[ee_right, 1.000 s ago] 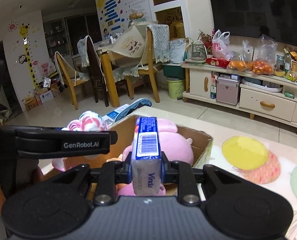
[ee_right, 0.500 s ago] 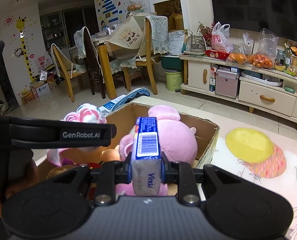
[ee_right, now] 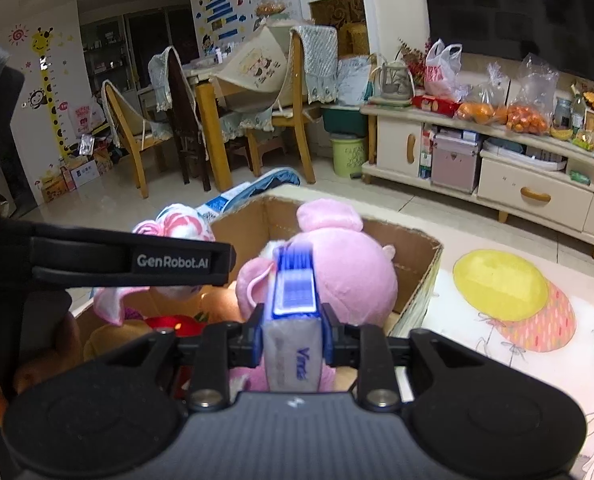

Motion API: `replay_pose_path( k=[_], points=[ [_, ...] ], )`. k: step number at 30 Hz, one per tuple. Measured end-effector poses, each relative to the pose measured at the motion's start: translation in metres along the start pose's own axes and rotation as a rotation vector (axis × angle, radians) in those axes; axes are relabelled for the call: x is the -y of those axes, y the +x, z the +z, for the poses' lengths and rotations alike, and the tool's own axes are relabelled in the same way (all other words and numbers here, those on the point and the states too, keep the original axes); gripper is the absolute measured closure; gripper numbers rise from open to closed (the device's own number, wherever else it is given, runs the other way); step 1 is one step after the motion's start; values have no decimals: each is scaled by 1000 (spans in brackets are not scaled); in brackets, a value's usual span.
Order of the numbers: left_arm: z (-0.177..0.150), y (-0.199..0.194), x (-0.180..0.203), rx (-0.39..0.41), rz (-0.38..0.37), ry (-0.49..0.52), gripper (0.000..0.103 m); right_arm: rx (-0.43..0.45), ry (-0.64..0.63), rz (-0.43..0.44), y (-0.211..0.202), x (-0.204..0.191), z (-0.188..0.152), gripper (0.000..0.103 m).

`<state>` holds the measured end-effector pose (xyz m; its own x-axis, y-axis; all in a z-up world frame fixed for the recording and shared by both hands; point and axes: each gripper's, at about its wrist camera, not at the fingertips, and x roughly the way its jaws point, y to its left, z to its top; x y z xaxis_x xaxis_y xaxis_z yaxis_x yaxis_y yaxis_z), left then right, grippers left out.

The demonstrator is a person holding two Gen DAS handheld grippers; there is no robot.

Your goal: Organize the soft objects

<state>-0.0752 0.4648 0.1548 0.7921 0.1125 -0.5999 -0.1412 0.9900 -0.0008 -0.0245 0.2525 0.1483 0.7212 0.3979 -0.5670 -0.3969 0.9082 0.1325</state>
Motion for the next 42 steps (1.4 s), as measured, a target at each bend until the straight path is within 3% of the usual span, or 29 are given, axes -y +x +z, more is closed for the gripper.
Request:
replay_pose_path(
  k=[2,5,8,15,18,23,27,29,34,37,39,42],
  points=[
    [-2,-3,-1,13,0,7,4,15,-9,0,-4,-2,-1,40],
    [-9,-8,-2,30,7,34,1,48,-17,-21,-13,-2,-2,35],
    [-16,-14,-6,42,15,39,0,71,-24,-48,-23,0,-4,22],
    [-38,-18,-14,92,67,20,0,117,13,-124,-46,17,-19,12],
    [-52,-17,-4,142,123,79,0,137,45,-156,-57,28,-27,10],
    [-57,-11,11,220,170,59,0,155,106,-179,-74,45,-43,9],
    [-52,-8,27,225,112,3,0,176,136,-202,-87,57,-53,9],
    [-49,-7,40,251,126,25,0,180,144,-216,-90,62,-56,9],
    [-42,-4,43,231,71,-48,0,180,145,-266,-100,65,-64,7],
    [-39,-19,47,257,71,20,0,174,158,-279,-108,63,-69,6],
    [-41,-36,48,295,95,54,0,171,154,-283,-115,59,-71,1],
    [-50,-67,43,279,90,57,0,169,144,-306,-127,49,-75,1]
  ],
)
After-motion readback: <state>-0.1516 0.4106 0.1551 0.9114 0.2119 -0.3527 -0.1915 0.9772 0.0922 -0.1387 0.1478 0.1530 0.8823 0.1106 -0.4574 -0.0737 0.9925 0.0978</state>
